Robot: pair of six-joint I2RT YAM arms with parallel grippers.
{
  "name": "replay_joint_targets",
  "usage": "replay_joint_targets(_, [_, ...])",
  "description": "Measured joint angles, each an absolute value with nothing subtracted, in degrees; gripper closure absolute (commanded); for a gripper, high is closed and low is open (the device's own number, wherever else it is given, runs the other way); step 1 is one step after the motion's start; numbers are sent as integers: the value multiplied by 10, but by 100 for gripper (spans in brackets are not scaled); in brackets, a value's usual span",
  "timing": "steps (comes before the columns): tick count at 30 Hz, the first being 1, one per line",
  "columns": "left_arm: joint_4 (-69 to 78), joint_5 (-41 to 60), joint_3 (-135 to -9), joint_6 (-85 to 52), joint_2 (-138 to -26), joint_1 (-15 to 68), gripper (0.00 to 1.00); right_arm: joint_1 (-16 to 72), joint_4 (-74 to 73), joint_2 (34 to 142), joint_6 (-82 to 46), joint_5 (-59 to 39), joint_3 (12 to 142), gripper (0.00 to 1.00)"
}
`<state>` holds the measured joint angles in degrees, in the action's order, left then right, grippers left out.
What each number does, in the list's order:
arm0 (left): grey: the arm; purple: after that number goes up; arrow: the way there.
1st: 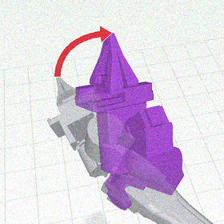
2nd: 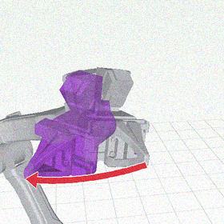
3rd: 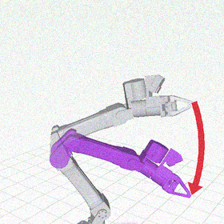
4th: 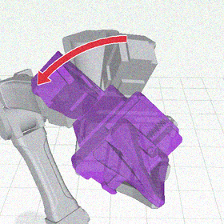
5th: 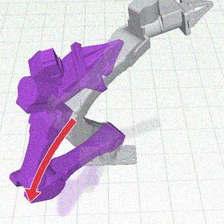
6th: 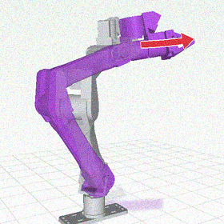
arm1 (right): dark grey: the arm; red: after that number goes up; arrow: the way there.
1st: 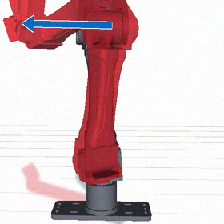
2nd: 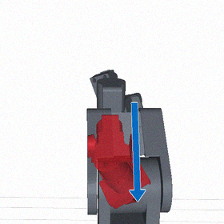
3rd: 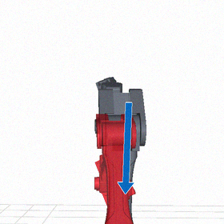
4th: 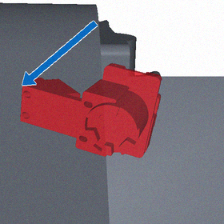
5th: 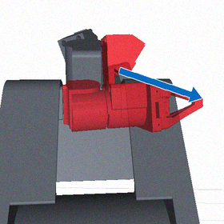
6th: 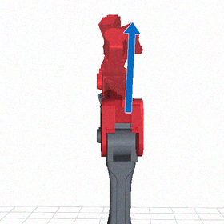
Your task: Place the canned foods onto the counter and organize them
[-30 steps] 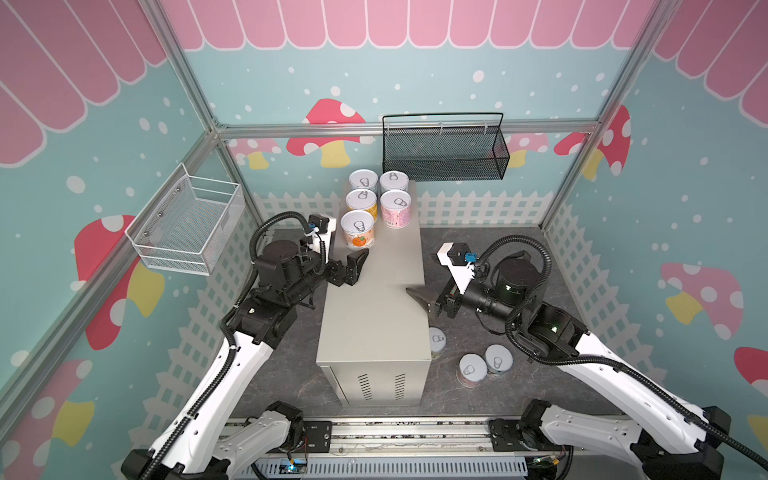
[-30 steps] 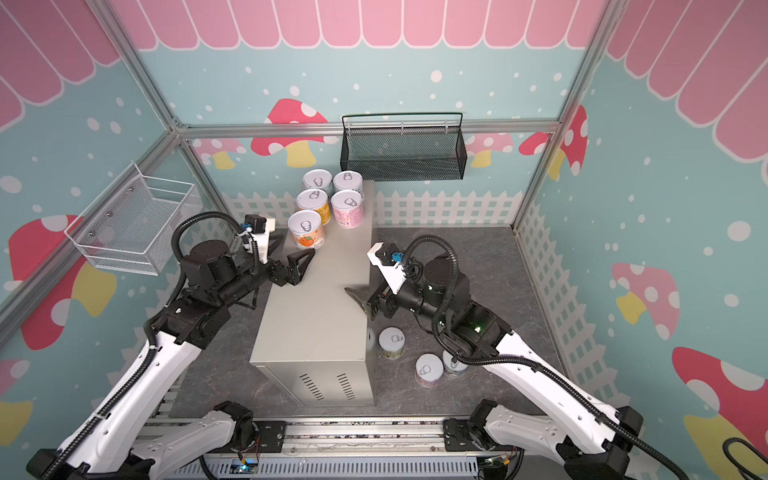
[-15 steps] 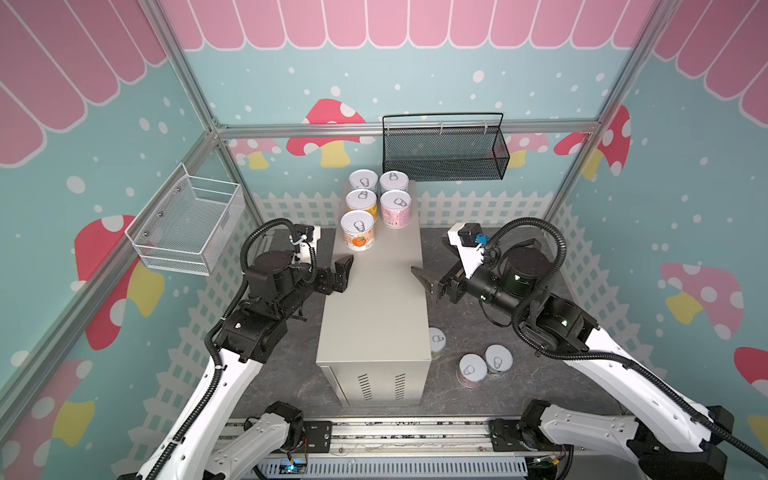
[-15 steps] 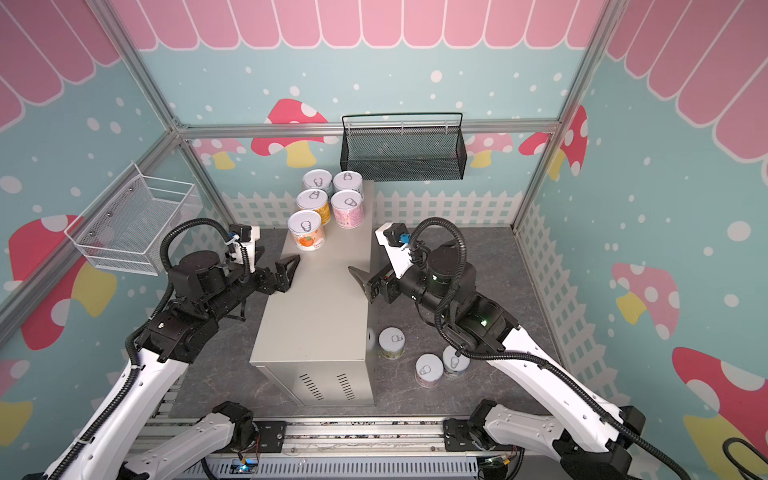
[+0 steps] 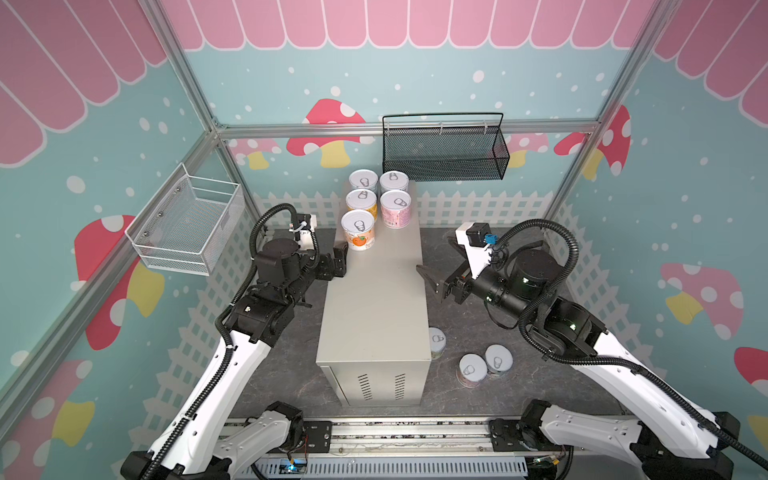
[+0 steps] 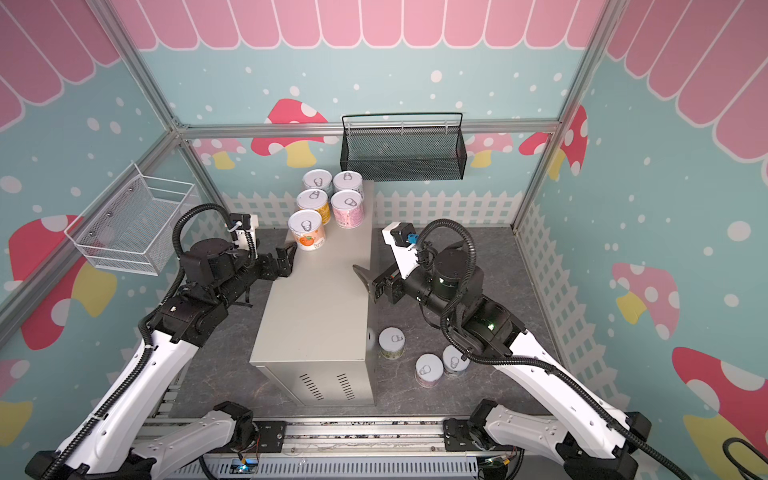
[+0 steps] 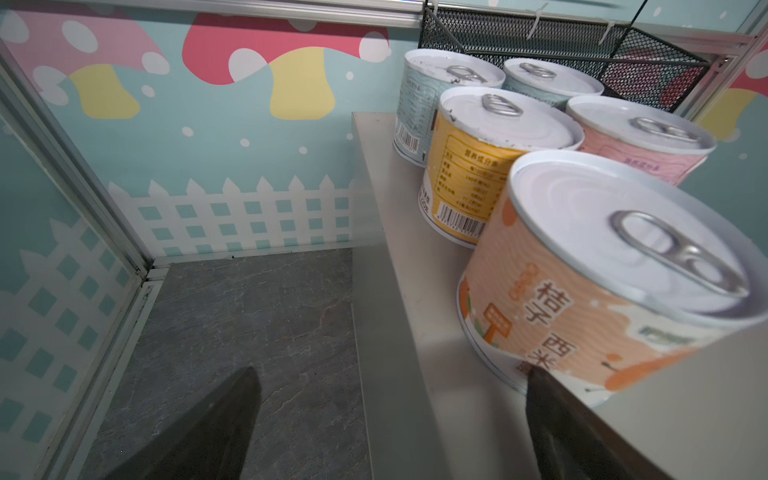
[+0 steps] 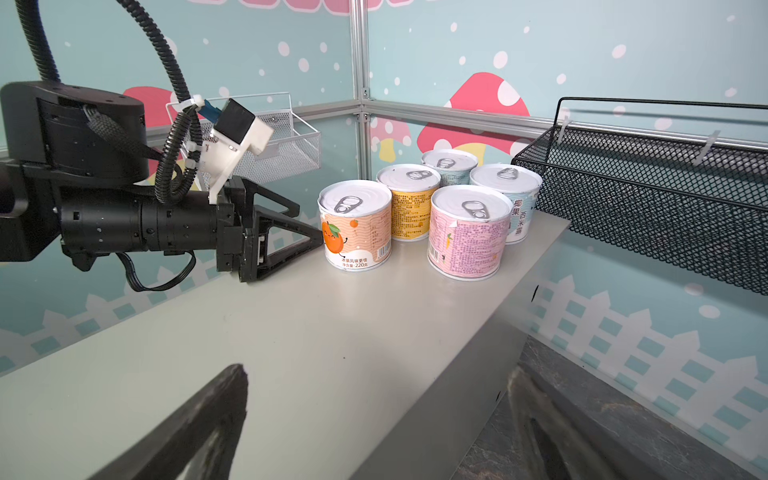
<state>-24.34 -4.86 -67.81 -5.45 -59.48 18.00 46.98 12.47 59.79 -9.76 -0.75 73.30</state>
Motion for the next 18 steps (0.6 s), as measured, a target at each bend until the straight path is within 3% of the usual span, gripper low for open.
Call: replay_joint_targets(18, [-226,-53,-688,-65,-622,164,1,470,126,590,-106,-4,709,1])
